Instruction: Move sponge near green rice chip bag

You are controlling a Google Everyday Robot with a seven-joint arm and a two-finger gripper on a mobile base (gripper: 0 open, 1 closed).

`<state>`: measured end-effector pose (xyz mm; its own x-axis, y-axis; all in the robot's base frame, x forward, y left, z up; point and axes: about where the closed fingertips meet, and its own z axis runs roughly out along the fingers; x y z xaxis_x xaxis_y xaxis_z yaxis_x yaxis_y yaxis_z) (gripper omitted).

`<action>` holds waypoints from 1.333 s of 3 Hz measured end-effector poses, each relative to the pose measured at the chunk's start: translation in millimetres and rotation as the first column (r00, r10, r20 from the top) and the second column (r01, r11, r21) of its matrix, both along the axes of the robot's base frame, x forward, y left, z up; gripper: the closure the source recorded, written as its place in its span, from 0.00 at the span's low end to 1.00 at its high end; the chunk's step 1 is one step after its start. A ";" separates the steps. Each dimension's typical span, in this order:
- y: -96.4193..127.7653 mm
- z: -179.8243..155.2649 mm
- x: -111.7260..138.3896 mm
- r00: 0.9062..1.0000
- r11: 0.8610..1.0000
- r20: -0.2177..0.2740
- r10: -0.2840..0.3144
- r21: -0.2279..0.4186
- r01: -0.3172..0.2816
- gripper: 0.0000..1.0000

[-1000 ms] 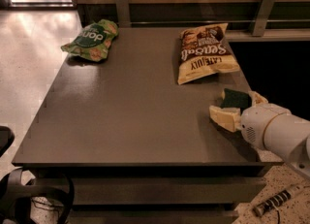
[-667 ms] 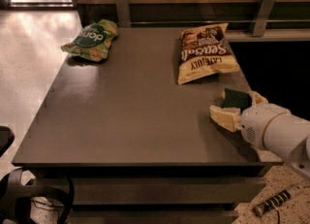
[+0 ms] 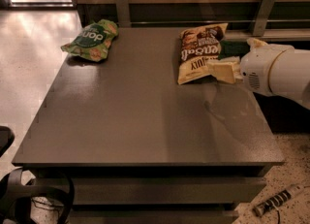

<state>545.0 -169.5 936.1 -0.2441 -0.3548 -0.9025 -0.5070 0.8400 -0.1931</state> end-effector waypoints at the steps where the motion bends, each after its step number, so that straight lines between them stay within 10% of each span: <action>1: 35.4 36.4 29.1 0.996 0.996 0.012 0.092 -0.015 -0.092 1.00; 3: 155.6 22.1 95.9 0.961 0.960 -0.035 0.274 -0.046 -0.276 1.00; 4: 155.6 22.1 95.9 0.961 0.960 -0.035 0.274 -0.046 -0.276 1.00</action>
Offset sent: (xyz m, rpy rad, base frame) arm 0.1090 0.1675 0.0246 -0.0523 0.0456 0.3001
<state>640.8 -13.9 958.1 -0.1558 -0.4558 -0.8764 -0.7227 0.6574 -0.2134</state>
